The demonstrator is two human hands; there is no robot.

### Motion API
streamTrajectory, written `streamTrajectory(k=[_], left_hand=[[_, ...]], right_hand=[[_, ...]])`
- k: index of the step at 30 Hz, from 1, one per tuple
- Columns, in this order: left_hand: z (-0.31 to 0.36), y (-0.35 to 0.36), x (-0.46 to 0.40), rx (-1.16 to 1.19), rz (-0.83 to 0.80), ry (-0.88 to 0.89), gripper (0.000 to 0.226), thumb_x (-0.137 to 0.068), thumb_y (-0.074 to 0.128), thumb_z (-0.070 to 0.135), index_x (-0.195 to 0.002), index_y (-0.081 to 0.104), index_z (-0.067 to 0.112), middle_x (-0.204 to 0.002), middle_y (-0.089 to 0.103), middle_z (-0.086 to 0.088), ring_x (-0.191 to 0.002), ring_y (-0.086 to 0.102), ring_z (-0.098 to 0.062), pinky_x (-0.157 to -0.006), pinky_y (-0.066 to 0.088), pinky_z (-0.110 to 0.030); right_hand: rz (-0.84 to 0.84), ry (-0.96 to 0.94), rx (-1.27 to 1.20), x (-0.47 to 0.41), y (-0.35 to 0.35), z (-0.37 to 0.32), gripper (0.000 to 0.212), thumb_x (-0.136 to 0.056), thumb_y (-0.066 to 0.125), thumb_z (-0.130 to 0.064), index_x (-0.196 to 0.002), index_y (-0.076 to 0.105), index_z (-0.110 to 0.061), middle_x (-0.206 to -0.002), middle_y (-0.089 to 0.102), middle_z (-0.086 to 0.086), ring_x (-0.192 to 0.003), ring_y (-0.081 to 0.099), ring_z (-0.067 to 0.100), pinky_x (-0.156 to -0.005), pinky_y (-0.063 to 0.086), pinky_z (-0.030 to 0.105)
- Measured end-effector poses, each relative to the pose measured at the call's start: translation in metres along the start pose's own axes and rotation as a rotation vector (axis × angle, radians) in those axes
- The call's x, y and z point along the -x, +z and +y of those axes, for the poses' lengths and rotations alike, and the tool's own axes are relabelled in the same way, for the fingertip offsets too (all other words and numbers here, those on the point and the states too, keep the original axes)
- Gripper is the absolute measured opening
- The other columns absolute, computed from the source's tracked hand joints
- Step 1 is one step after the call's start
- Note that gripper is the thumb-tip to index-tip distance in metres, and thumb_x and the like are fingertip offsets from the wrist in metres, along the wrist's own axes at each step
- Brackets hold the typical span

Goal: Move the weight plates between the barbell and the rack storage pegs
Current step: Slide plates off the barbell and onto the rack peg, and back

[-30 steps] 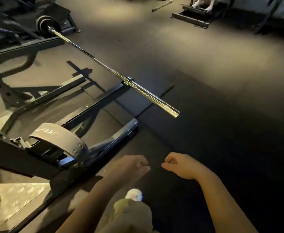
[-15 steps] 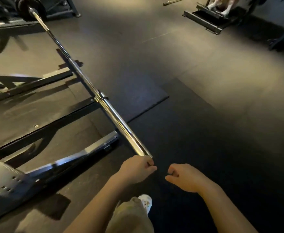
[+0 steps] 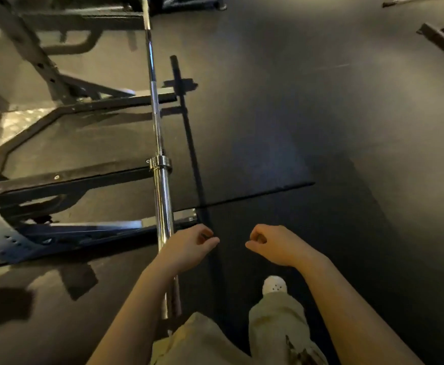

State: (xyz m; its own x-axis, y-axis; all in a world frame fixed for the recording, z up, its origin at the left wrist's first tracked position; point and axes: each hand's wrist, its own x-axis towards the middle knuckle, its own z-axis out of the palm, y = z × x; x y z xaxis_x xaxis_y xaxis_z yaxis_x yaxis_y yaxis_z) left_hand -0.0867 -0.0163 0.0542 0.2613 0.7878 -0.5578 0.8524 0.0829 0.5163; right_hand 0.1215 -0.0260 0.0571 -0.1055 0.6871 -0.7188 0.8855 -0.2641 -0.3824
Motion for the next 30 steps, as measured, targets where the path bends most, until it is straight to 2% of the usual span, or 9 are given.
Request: streamTrajectory(k=[5, 7, 10, 15, 18, 21, 25, 27, 30], left_hand=[[0.076, 0.019, -0.022, 0.045, -0.070, 0.003, 0.038, -0.093, 0.052, 0.044, -0.130, 0.048, 0.033, -0.124, 0.056, 0.008, -0.112, 0.053, -0.008, -0.098, 0.047, -0.036], [0.095, 0.010, -0.033, 0.100, 0.063, -0.008, 0.033, -0.093, 0.052, 0.044, -0.124, 0.051, 0.035, -0.118, 0.057, 0.011, -0.108, 0.054, -0.006, -0.096, 0.048, -0.036], [0.105, -0.009, -0.058, 0.170, 0.258, -0.060, 0.027, -0.092, 0.052, 0.044, -0.118, 0.053, 0.037, -0.112, 0.059, 0.013, -0.105, 0.054, -0.004, -0.095, 0.048, -0.035], [0.107, -0.034, -0.113, 0.244, 0.230, -0.196, 0.030, -0.093, 0.053, 0.043, -0.122, 0.053, 0.035, -0.114, 0.058, 0.013, -0.103, 0.053, -0.001, -0.091, 0.046, -0.027], [0.123, -0.056, -0.166, 0.306, 0.228, -0.198, 0.029, -0.094, 0.053, 0.042, -0.121, 0.051, 0.035, -0.107, 0.054, 0.018, -0.102, 0.052, -0.001, -0.087, 0.043, -0.021], [0.145, -0.098, -0.248, 0.313, 0.229, -0.151, 0.031, -0.093, 0.052, 0.044, -0.123, 0.052, 0.036, -0.112, 0.056, 0.017, -0.108, 0.053, -0.001, -0.089, 0.044, -0.020], [0.172, -0.179, -0.355, 0.277, 0.277, -0.154, 0.033, -0.094, 0.052, 0.045, -0.124, 0.054, 0.033, -0.117, 0.059, 0.012, -0.107, 0.054, -0.003, -0.093, 0.047, -0.027], [0.183, -0.222, -0.396, 0.273, 0.303, -0.138, 0.033, -0.093, 0.052, 0.045, -0.123, 0.055, 0.032, -0.116, 0.060, 0.011, -0.105, 0.055, -0.004, -0.094, 0.047, -0.028], [0.202, -0.283, -0.450, 0.281, 0.334, -0.118, 0.034, -0.093, 0.052, 0.046, -0.123, 0.056, 0.030, -0.114, 0.061, 0.010, -0.104, 0.057, -0.005, -0.095, 0.048, -0.033]], right_hand=[[-0.028, -0.042, 0.123, -0.024, -0.082, 0.061, 0.036, -0.096, 0.049, -0.044, -0.127, 0.048, -0.026, -0.121, 0.056, -0.001, -0.100, 0.054, 0.012, -0.087, 0.047, 0.029], [-0.063, -0.033, 0.181, -0.037, -0.106, 0.074, 0.038, -0.096, 0.048, -0.045, -0.127, 0.047, -0.024, -0.119, 0.056, -0.001, -0.098, 0.054, 0.012, -0.085, 0.047, 0.028], [-0.096, -0.123, 0.175, -0.063, -0.133, 0.075, 0.038, -0.095, 0.049, -0.046, -0.128, 0.047, -0.027, -0.122, 0.055, -0.001, -0.098, 0.053, 0.011, -0.086, 0.047, 0.028], [-0.169, -0.275, 0.193, -0.121, -0.192, 0.059, 0.036, -0.094, 0.051, -0.046, -0.126, 0.049, -0.028, -0.123, 0.055, -0.003, -0.101, 0.054, 0.011, -0.085, 0.046, 0.027], [-0.176, -0.310, 0.182, -0.162, -0.243, 0.054, 0.034, -0.093, 0.052, -0.046, -0.123, 0.051, -0.030, -0.119, 0.057, -0.005, -0.099, 0.055, 0.010, -0.080, 0.046, 0.024], [-0.112, -0.335, 0.194, -0.230, -0.312, 0.043, 0.031, -0.094, 0.052, -0.044, -0.121, 0.051, -0.028, -0.118, 0.058, -0.004, -0.099, 0.054, 0.009, -0.085, 0.047, 0.026], [-0.047, -0.296, 0.327, -0.320, -0.408, 0.008, 0.031, -0.096, 0.046, -0.048, -0.119, 0.050, -0.027, -0.119, 0.058, -0.004, -0.106, 0.054, 0.015, -0.105, 0.037, 0.043], [-0.026, -0.306, 0.365, -0.349, -0.455, -0.011, 0.032, -0.097, 0.044, -0.050, -0.120, 0.049, -0.028, -0.118, 0.058, -0.005, -0.107, 0.054, 0.016, -0.106, 0.034, 0.044], [0.015, -0.319, 0.286, -0.389, -0.527, -0.028, 0.031, -0.096, 0.046, -0.049, -0.120, 0.050, -0.029, -0.114, 0.058, -0.006, -0.103, 0.055, 0.014, -0.103, 0.039, 0.043]])
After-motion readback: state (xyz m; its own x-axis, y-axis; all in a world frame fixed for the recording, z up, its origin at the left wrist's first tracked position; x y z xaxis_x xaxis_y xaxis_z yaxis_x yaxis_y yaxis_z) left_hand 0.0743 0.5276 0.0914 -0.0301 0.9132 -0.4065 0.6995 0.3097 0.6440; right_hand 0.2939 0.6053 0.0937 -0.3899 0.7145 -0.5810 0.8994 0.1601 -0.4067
